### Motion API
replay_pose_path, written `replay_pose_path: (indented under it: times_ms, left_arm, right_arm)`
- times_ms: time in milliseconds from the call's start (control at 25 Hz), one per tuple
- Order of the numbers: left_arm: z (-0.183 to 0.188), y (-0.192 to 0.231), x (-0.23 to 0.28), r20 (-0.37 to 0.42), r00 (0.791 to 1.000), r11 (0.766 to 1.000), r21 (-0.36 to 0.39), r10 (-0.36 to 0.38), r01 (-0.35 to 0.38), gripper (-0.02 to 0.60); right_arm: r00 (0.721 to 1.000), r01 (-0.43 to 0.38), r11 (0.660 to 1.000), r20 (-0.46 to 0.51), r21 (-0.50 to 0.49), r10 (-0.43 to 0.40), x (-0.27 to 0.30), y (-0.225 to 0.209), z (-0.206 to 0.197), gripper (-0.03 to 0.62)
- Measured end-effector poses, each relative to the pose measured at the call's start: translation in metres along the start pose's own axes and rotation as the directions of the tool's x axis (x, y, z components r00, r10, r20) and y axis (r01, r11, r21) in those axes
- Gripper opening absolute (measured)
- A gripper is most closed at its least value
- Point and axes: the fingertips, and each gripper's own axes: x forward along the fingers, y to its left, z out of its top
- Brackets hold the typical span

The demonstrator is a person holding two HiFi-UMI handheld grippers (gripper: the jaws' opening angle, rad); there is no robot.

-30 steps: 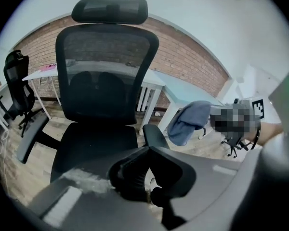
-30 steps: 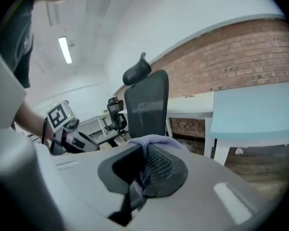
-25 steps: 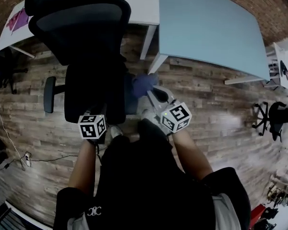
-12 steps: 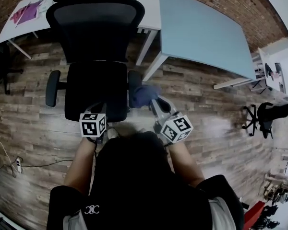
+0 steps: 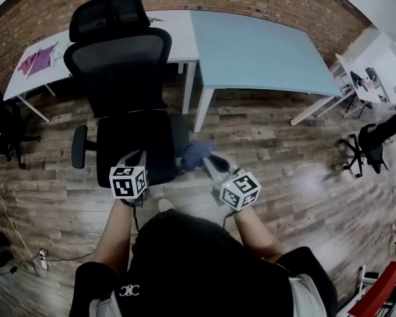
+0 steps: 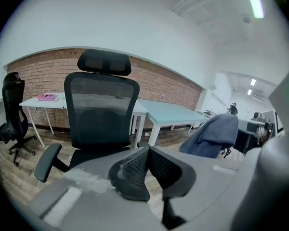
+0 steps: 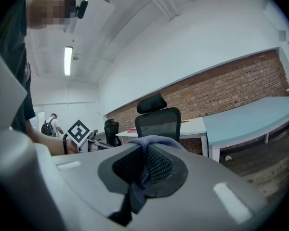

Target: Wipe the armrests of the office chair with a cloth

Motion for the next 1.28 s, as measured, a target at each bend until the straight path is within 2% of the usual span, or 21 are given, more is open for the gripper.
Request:
replay_pose_path:
  times_ms: [240, 520, 880, 1000, 1160, 1280]
  left_arm:
    - [-0.05, -0.073, -0.044, -0.016, 1.0, 1.0, 0.015, -0.014, 0.014, 0.006]
    - [-0.142, -0.123, -0.129, -0.087, 0.996, 0.998, -0.061, 0.026, -0.031, 0.006]
    - [-0.169, -0.124, -0.207, -0.084, 0.993, 0.996, -0.018, 0.08, -0.082, 0.006]
    - [-0.179, -0.121, -0.23, -0.069, 0.995, 0.997, -0.022, 0.071, -0.072, 0.006]
    - [-0.207, -0.121, -0.271, -0.052, 0.998, 0.999, -0.02, 0.037, -0.038, 0.006]
    - [-0.234, -0.107, -0.313, -0.039, 0.998, 0.999, -0.006, 0.042, -0.042, 0.006]
  right_arm:
    - [0.999, -0.05, 0.999, -0.015, -0.008, 0.05, -0.081, 0.044, -0.027, 0.015]
    - [0.994, -0.096, 0.994, -0.046, 0.048, 0.098, -0.163, 0.096, -0.069, 0.015]
    - [0.995, -0.092, 0.995, -0.024, 0.044, 0.093, -0.201, 0.141, -0.084, 0.015]
    - [0.997, -0.078, 0.997, -0.018, 0.028, 0.078, -0.207, 0.163, -0.084, 0.015]
    - [0.997, -0.072, 0.997, -0.025, 0.0, 0.072, -0.222, 0.211, -0.092, 0.015]
    - [0.996, -0.079, 0.997, 0.04, -0.017, 0.079, -0.234, 0.262, -0.092, 0.015]
